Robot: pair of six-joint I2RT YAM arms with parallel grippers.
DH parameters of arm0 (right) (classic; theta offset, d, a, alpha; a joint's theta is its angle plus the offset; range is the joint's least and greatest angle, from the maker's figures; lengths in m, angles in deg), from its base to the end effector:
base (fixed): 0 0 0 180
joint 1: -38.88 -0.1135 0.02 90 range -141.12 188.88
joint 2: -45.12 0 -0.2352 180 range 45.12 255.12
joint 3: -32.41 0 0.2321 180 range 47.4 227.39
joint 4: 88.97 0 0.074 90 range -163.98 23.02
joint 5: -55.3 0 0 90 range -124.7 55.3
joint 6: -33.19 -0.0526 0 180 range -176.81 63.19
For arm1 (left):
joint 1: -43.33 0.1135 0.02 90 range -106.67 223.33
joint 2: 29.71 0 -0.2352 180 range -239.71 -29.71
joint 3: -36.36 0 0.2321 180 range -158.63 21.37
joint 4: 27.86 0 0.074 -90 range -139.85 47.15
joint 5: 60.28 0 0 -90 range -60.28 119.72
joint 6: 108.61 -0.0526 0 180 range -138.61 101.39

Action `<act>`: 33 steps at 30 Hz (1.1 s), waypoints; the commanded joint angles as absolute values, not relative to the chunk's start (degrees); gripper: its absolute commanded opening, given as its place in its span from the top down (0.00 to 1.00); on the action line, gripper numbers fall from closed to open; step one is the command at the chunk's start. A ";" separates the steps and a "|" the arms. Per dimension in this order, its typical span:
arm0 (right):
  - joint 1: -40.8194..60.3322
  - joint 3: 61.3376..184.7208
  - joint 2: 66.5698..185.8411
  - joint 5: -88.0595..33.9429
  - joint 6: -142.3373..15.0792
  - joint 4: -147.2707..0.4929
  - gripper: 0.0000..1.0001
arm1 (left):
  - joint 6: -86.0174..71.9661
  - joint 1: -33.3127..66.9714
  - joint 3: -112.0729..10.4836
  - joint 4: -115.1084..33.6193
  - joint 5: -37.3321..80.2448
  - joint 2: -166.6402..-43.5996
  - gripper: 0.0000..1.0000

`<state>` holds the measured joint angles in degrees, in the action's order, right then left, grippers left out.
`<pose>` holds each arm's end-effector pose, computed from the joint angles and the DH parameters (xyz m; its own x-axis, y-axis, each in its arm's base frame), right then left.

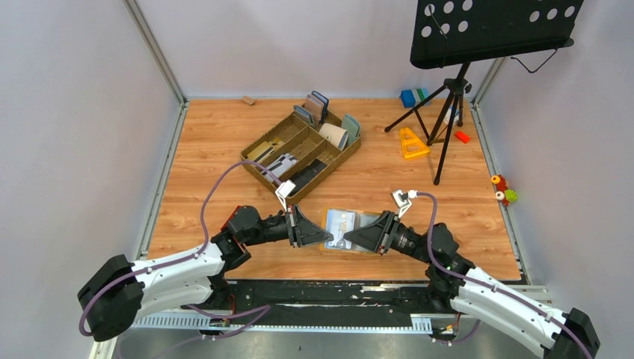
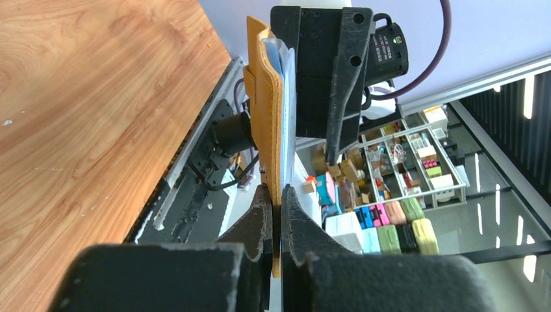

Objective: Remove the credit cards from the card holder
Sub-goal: Remove the credit card from the card holder.

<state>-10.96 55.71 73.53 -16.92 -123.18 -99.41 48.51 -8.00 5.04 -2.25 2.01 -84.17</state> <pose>0.0960 0.1386 0.2163 -0.8224 0.3782 -0.4251 -0.4252 0.0880 0.9008 0.1166 -0.1848 0.2189 -0.8938 -0.1886 -0.4069 0.4064 0.0431 -0.9127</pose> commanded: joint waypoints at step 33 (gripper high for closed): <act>-11.30 57.57 75.43 -14.93 -124.41 -107.36 0.98 | 50.78 -7.07 6.09 3.99 1.38 -82.47 1.00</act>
<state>-11.11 54.88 73.68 -17.07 -123.84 -102.52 51.35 -7.19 7.09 1.53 1.77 -82.47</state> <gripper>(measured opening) 0.127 0.018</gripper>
